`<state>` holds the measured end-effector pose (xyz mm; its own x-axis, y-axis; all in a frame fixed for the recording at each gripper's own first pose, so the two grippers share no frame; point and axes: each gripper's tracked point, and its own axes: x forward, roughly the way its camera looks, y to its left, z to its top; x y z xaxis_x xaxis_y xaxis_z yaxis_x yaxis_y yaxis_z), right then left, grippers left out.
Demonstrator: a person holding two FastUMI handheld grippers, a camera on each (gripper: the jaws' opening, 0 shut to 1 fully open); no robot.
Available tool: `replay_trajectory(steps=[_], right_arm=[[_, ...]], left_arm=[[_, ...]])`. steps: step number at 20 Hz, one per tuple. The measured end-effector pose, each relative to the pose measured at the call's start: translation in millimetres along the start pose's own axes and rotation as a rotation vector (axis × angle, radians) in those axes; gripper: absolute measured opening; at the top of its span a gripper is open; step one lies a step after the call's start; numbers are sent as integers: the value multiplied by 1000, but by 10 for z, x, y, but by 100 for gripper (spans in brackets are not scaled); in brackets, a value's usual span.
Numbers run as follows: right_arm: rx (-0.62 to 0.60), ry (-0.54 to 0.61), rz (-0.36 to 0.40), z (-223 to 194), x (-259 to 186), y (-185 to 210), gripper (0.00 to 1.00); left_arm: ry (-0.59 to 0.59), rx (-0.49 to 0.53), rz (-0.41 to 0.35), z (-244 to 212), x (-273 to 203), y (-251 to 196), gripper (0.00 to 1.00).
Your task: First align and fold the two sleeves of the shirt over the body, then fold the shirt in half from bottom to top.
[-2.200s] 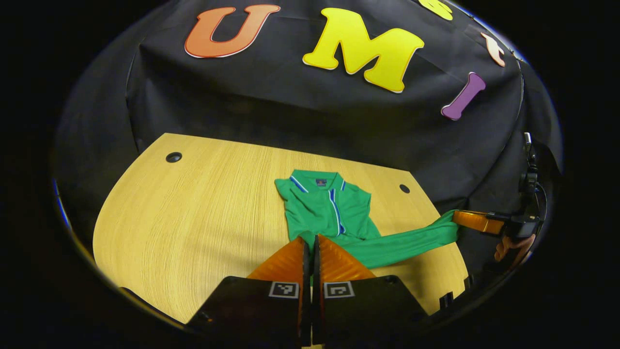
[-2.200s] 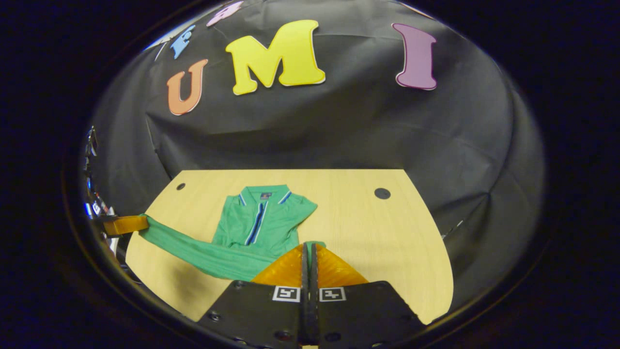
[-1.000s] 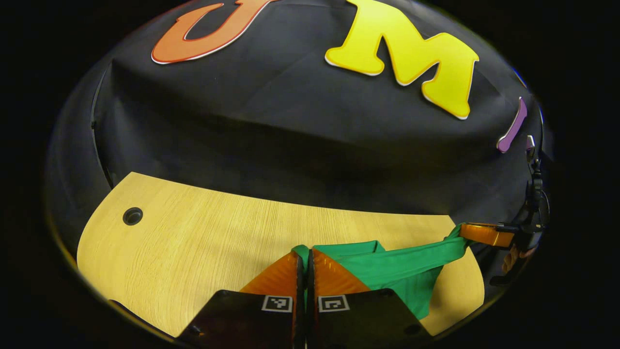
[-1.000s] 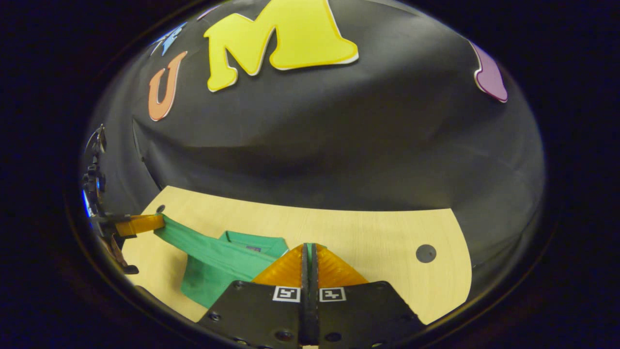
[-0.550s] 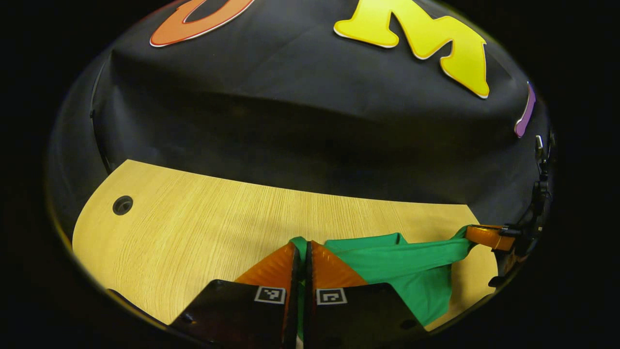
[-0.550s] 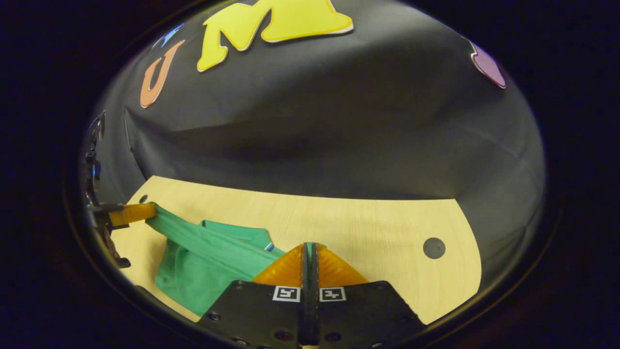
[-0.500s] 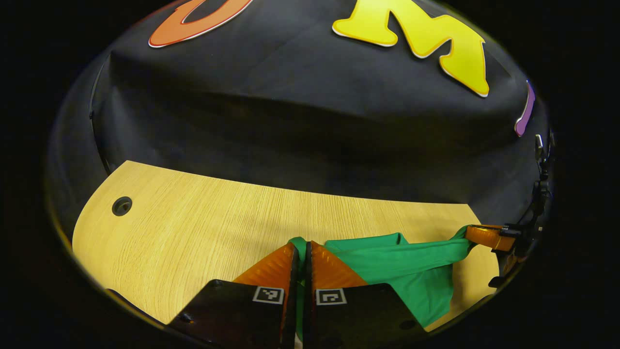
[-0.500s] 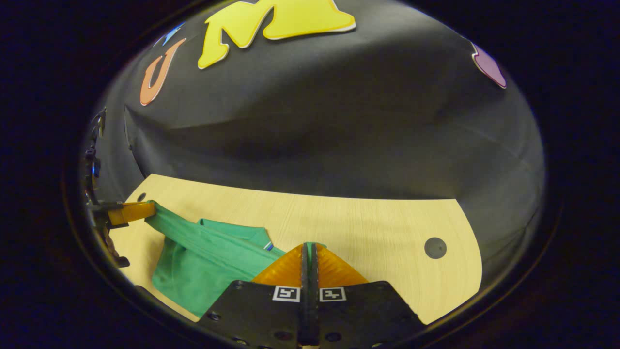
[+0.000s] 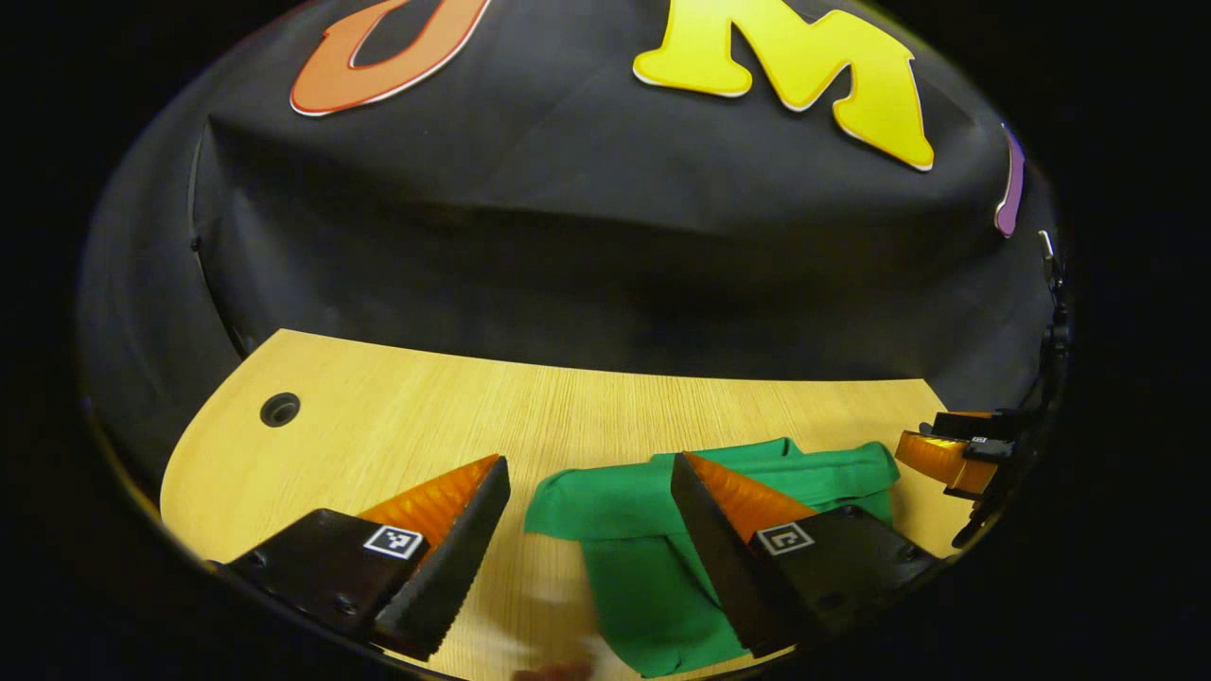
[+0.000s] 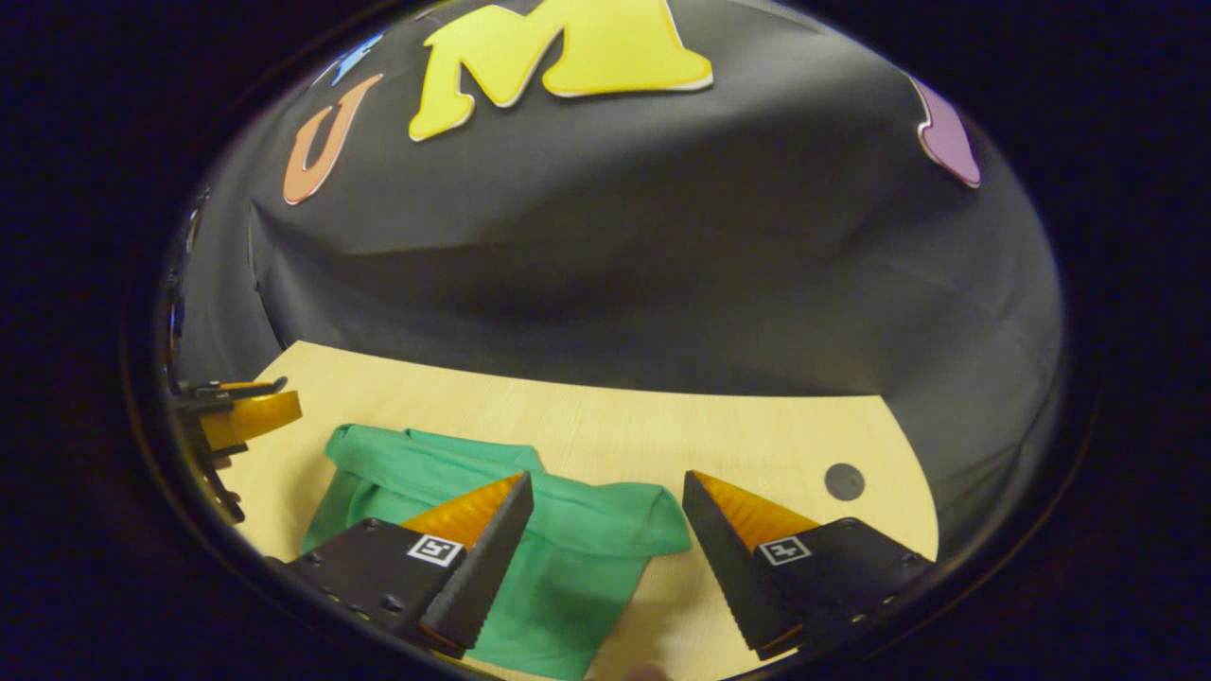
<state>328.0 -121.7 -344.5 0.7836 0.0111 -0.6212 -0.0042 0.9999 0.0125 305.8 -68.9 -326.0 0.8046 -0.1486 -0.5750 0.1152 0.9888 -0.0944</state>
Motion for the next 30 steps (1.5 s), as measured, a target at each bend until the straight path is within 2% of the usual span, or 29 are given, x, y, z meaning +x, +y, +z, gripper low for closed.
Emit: replay_trajectory(steps=[6,11,13,14,18,20,24,30], right_arm=[[25,-174,12,561,-1041,339,96],[9,-328,-7,866,-2250,558,96],[-4,-374,-11,856,-2749,646,96],[-9,-389,-18,819,-2977,677,99],[-16,-468,-30,686,-3813,830,97],[19,-496,-54,602,-4166,865,96],[47,-544,-44,511,-4660,994,95],[21,-582,-36,515,-4856,1132,96]], left_arm=[[-168,13,15,637,-929,-17,100],[-315,62,60,1073,-2057,-65,100],[-362,40,107,1145,-2588,-58,100],[-386,33,106,1159,-2814,-102,100],[-494,51,98,1211,-3671,-311,100],[-507,70,124,1141,-3970,-283,100],[-536,26,98,951,-4370,-374,100],[-571,35,88,925,-4590,-385,100]])
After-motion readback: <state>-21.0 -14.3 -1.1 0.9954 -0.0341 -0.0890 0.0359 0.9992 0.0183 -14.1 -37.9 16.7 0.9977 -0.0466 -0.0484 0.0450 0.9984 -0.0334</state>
